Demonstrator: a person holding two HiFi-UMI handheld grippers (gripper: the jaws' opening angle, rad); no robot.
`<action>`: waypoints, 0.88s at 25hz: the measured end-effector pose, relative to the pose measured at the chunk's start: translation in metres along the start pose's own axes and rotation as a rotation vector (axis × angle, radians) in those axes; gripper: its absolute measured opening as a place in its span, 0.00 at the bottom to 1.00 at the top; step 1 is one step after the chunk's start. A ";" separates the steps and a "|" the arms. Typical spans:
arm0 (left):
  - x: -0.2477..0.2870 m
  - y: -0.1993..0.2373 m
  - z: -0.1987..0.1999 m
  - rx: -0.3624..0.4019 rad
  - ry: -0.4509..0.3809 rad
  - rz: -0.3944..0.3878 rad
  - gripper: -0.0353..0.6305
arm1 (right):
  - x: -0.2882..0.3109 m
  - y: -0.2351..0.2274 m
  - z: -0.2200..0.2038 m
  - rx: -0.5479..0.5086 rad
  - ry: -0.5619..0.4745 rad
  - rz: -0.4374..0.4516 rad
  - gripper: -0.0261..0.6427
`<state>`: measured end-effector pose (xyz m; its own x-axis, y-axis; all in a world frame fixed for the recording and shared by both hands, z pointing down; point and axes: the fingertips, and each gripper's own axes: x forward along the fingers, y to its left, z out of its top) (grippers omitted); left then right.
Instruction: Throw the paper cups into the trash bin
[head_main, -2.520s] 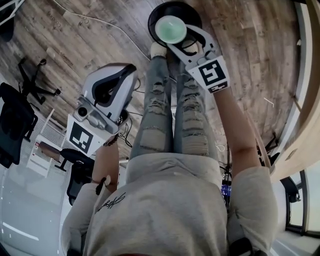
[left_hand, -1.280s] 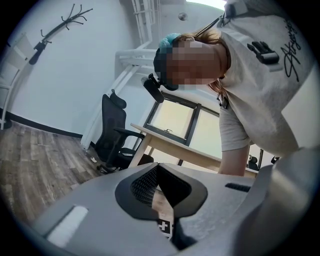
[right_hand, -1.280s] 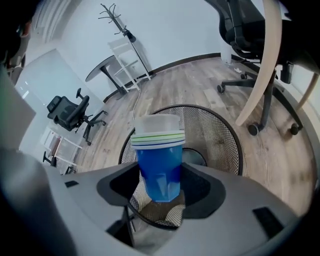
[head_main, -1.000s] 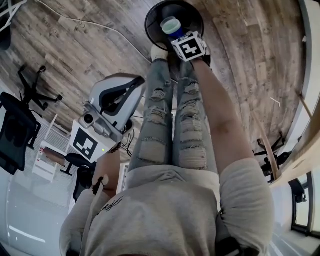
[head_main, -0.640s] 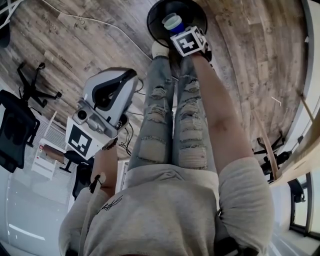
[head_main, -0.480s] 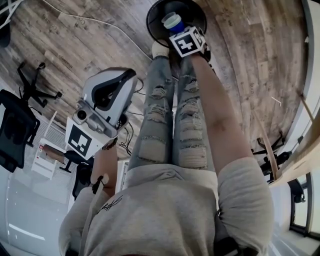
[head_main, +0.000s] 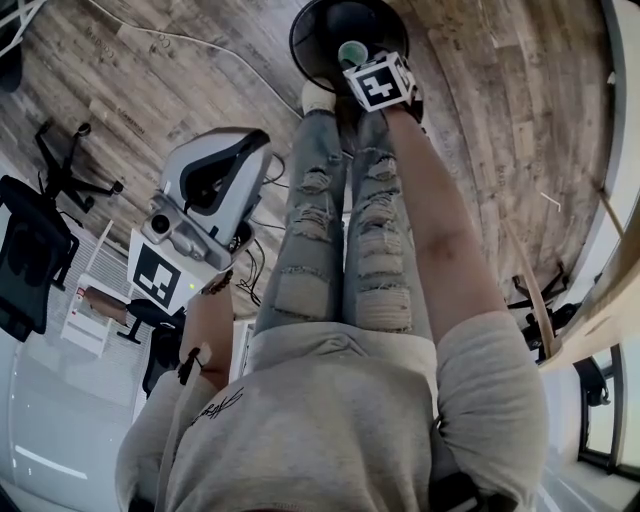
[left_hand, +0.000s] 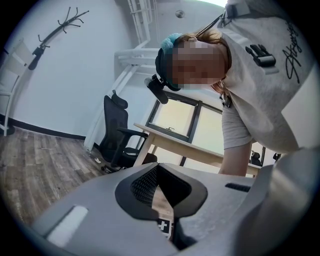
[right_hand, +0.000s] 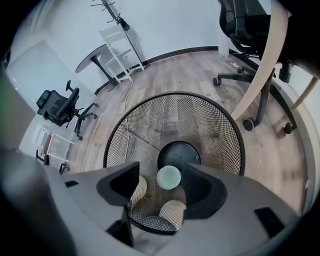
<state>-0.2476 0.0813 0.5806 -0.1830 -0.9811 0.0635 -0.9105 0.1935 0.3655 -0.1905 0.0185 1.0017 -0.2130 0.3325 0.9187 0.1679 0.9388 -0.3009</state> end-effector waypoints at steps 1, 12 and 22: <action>0.000 0.000 0.001 0.002 0.000 0.000 0.05 | -0.003 0.000 0.002 -0.005 -0.005 0.001 0.43; 0.011 0.000 0.014 0.026 -0.013 -0.008 0.05 | -0.038 0.001 0.033 -0.035 -0.102 0.031 0.43; 0.018 -0.002 0.028 0.033 -0.015 -0.013 0.05 | -0.077 0.017 0.065 -0.074 -0.219 0.066 0.42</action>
<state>-0.2592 0.0631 0.5549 -0.1766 -0.9832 0.0451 -0.9245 0.1814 0.3352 -0.2337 0.0142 0.9089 -0.4015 0.4120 0.8180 0.2565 0.9080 -0.3314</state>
